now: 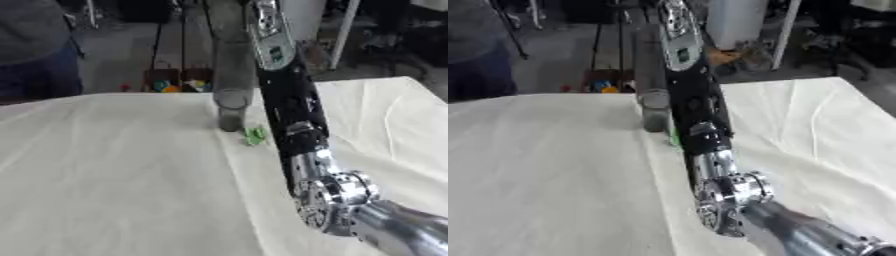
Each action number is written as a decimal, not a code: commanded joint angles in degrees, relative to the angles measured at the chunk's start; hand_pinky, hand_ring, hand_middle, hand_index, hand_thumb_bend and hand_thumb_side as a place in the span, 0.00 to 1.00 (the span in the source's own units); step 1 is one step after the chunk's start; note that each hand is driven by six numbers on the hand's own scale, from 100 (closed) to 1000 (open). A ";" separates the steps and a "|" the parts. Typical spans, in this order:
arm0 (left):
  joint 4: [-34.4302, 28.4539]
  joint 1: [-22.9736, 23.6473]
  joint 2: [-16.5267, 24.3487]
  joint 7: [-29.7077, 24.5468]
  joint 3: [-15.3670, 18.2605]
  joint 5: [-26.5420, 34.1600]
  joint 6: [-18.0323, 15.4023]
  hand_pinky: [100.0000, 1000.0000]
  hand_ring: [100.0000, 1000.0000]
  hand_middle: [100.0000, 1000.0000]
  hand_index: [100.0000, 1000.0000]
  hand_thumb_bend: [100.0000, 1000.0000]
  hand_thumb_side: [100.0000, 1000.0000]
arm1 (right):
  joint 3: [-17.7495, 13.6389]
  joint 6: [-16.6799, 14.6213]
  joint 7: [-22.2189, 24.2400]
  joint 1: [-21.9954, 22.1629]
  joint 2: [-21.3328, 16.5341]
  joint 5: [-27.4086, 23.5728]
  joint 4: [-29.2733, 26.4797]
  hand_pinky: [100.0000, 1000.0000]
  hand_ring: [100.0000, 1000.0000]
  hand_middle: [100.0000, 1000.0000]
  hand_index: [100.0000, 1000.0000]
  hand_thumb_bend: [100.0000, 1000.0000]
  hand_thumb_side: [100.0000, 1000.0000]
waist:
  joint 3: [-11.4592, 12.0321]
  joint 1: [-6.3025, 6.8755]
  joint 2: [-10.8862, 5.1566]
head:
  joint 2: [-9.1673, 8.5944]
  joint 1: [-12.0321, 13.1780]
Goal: Arrange flowers into the vase.
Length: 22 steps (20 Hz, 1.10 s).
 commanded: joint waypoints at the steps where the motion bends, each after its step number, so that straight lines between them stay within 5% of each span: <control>1: -1.24 -0.63 1.20 -0.26 0.58 0.22 -0.12 0.55 0.62 0.71 0.80 0.74 0.81 | -0.20 0.31 0.02 -1.12 -1.68 0.48 -0.89 0.35 0.45 0.37 0.30 0.00 0.64 | 0.00 0.30 -0.69 | -0.73 -0.12; 6: -1.24 -0.64 1.21 -0.31 0.57 0.28 -0.11 0.55 0.63 0.71 0.80 0.73 0.81 | -0.13 0.56 0.44 -1.12 -1.70 0.55 -0.86 0.48 0.52 0.43 0.32 0.00 0.64 | 0.03 0.28 -0.65 | -0.74 -0.07; 22: -1.20 -0.42 1.22 -0.38 0.66 0.36 -0.13 0.55 0.63 0.71 0.80 0.73 0.82 | 0.44 0.50 7.11 -1.31 -2.77 3.80 0.93 0.64 0.66 0.56 0.39 0.00 0.66 | -0.26 0.12 -0.81 | -0.73 -0.09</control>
